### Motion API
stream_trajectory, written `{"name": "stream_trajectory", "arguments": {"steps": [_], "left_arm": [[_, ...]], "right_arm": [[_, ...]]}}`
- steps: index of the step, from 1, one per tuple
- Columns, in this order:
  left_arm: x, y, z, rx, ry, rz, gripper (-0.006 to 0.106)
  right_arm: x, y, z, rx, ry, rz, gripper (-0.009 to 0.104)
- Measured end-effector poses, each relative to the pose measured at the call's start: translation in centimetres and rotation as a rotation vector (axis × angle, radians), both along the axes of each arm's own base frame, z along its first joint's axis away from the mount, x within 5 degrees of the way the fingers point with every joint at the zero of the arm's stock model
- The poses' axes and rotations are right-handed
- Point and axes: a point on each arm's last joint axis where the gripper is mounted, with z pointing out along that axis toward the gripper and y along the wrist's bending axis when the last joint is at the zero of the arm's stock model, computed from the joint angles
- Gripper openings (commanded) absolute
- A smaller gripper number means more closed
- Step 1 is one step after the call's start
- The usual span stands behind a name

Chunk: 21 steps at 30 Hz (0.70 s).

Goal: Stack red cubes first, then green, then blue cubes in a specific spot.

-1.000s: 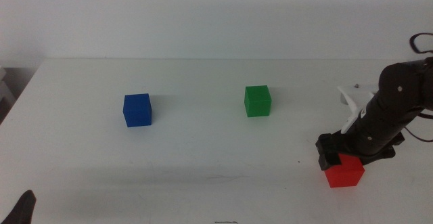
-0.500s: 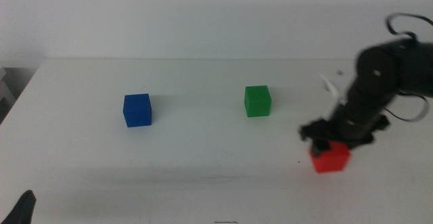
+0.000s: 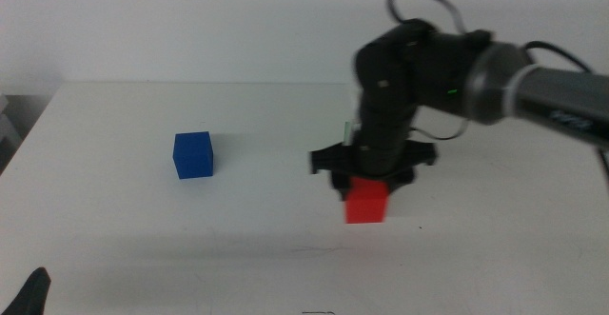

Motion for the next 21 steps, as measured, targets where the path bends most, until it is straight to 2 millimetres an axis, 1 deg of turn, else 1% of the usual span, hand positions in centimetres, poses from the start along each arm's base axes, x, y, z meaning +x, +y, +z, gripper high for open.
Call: {"name": "stream_trajectory", "arguments": {"steps": [5,9,14,18,21], "left_arm": [[0.0,0.0,0.0,0.000,0.000,0.000,0.094],[0.0,0.0,0.0,0.000,0.000,0.000,0.094],[0.0,0.0,0.0,0.000,0.000,0.000,0.094],[0.0,0.0,0.0,0.000,0.000,0.000,0.094],[0.0,0.0,0.0,0.000,0.000,0.000,0.094]], "right_arm": [[-0.1,3.6,-0.7,0.026,-0.008,0.013,-0.001],[-0.4,5.6,-2.2,0.030,0.012,0.019,-0.001],[-0.5,6.2,-3.8,0.019,0.051,-0.004,-0.001],[-0.5,6.3,-4.3,0.020,0.062,-0.016,0.000],[-0.5,6.3,-4.3,0.024,0.065,-0.022,0.004]]}}
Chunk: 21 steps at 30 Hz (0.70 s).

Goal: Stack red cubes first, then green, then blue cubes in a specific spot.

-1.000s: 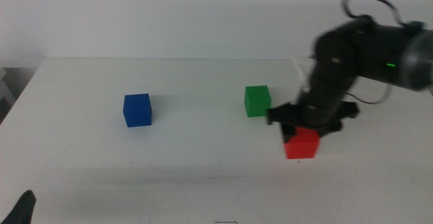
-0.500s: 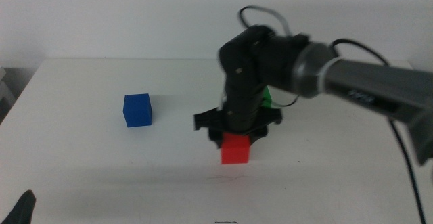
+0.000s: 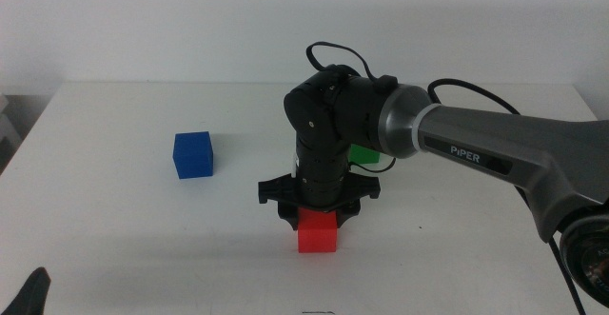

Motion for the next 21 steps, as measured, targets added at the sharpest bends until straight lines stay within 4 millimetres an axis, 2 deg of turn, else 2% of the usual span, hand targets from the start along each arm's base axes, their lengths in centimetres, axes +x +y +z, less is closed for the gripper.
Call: {"name": "stream_trajectory", "arguments": {"steps": [4,5,15,18,21], "left_arm": [[0.00,0.00,0.00,0.000,0.000,0.000,0.094],[0.00,0.00,0.00,0.000,0.000,0.000,0.094],[0.00,0.00,0.00,0.000,0.000,0.000,0.094],[0.00,0.00,0.00,0.000,0.000,0.000,0.094],[0.00,0.00,0.00,0.000,0.000,0.000,0.094]], "right_arm": [[0.02,0.01,0.03,0.002,-0.002,-0.007,0.014],[0.03,0.02,-0.01,0.002,-0.001,-0.009,0.026],[0.18,-0.13,0.01,-0.016,-0.018,-0.002,0.075],[0.19,-0.14,0.01,-0.017,-0.019,-0.002,0.083],[0.21,-0.17,0.24,-0.017,-0.025,-0.001,0.086]]}}
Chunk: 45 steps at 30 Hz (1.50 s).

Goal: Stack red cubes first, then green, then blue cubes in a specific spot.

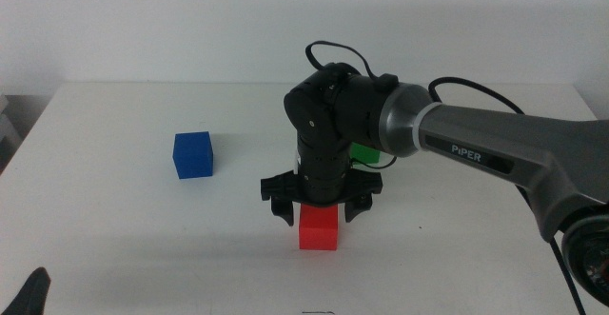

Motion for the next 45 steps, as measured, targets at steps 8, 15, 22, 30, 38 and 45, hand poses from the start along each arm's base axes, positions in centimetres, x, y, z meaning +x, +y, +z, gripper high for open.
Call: {"name": "stream_trajectory", "arguments": {"steps": [8,15,22,30,38,45], "left_arm": [[0.0,0.0,0.0,0.000,0.000,0.000,0.094],[0.0,0.0,0.0,0.000,0.000,0.000,0.094],[0.0,0.0,0.0,0.000,0.000,0.000,0.094],[0.0,0.0,0.0,0.000,0.000,0.000,0.094],[0.0,0.0,0.0,0.000,0.000,0.000,0.094],[0.0,0.0,0.0,0.000,0.000,0.000,0.094]], "right_arm": [[0.4,-0.7,5.8,-0.014,-0.104,0.012,0.085],[2.3,-1.5,12.0,-0.016,-0.336,0.045,0.085],[6.4,-5.4,12.2,-0.054,-0.370,0.013,0.085],[10.7,-7.4,6.8,-0.034,-0.310,0.075,0.085],[12.4,-7.1,1.7,-0.053,-0.275,0.095,0.084],[12.8,-6.9,-1.1,-0.082,-0.236,0.101,0.028]]}}
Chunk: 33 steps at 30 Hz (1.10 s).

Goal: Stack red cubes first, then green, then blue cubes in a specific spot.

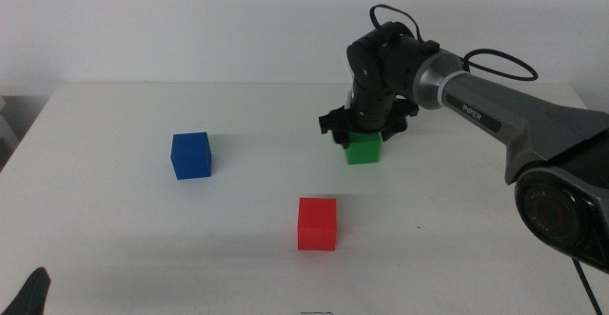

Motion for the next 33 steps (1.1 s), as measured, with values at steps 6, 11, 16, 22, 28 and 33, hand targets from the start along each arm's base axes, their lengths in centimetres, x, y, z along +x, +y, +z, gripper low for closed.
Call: {"name": "stream_trajectory", "arguments": {"steps": [6,11,16,22,28,33], "left_arm": [[0.0,0.0,0.0,0.000,0.000,0.000,0.094],[0.0,0.0,0.0,0.000,0.000,0.000,0.094],[0.0,0.0,0.0,0.000,0.000,0.000,0.094],[0.0,0.0,0.0,0.000,0.000,0.000,0.094],[0.0,0.0,0.0,0.000,0.000,0.000,0.094],[0.0,0.0,0.0,0.000,0.000,0.000,0.094]], "right_arm": [[-0.2,-0.3,1.3,0.010,-0.012,-0.021,-0.001],[-2.3,-1.4,5.2,0.018,-0.028,-0.111,-0.001],[-8.4,-0.9,9.6,0.018,-0.097,-0.109,-0.001],[-15.8,1.7,10.9,0.094,-0.123,-0.123,-0.001],[-18.4,5.4,8.5,0.097,-0.083,-0.083,-0.001],[-18.2,7.0,6.6,0.086,-0.052,-0.089,-0.001]]}}
